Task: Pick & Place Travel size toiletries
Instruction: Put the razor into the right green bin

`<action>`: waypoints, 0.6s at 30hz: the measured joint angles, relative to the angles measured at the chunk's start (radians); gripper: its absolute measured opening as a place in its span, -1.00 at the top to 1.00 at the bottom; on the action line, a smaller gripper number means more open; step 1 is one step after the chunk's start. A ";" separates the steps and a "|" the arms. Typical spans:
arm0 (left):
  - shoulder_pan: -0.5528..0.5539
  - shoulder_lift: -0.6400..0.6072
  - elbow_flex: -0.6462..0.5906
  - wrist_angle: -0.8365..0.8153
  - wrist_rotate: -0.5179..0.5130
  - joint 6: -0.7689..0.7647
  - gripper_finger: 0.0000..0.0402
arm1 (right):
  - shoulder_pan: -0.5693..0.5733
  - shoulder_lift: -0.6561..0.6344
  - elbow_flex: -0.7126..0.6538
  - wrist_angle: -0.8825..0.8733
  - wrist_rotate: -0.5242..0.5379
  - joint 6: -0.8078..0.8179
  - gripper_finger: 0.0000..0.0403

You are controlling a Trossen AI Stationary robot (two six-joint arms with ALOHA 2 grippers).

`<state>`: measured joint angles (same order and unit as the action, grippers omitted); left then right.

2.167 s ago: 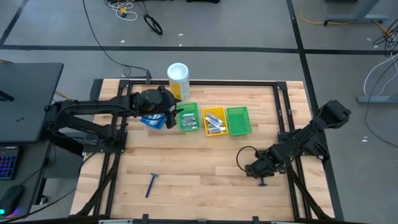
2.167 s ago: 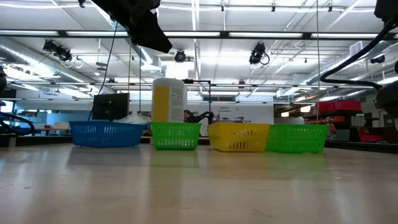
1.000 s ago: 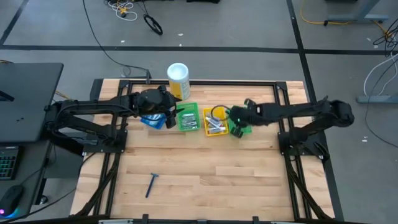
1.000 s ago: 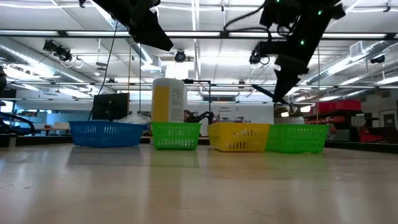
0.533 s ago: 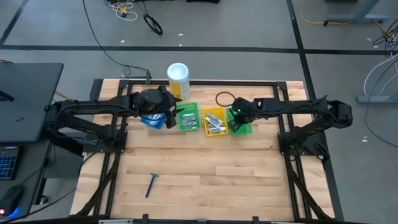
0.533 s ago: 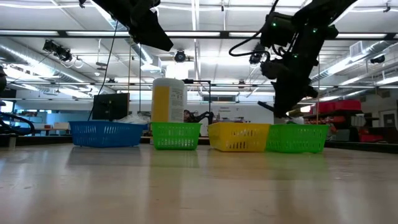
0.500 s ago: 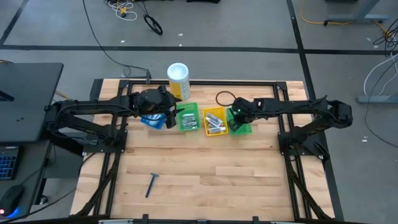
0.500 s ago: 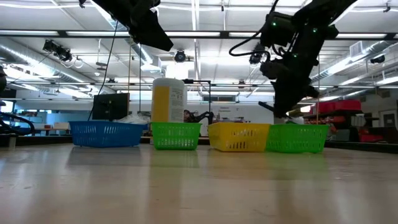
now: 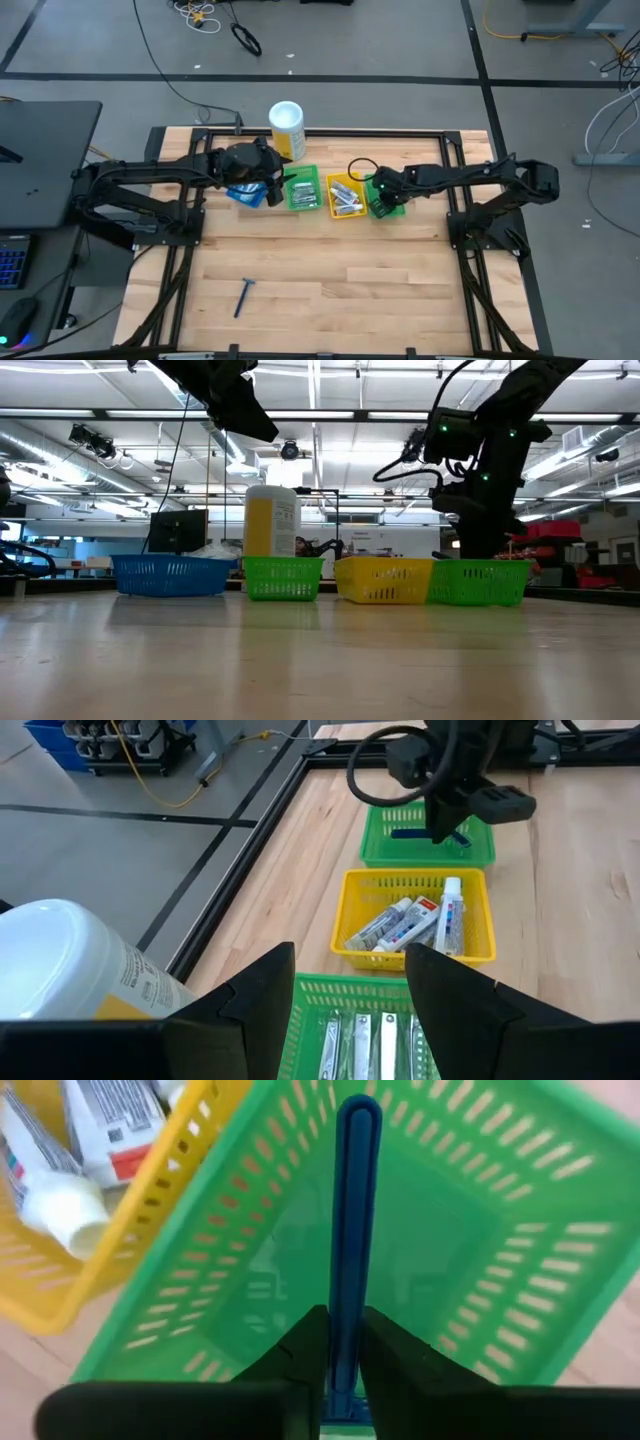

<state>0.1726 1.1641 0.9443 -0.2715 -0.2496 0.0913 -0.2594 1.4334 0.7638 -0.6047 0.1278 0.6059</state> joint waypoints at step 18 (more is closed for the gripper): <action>-0.028 0.000 0.000 -0.132 0.081 -0.243 0.00 | -0.007 -0.001 0.101 0.351 -0.034 -0.381 0.35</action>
<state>0.1450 1.1641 0.9447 -0.4031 -0.1690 -0.1521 -0.2666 1.4326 0.8646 -0.2536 0.0936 0.2246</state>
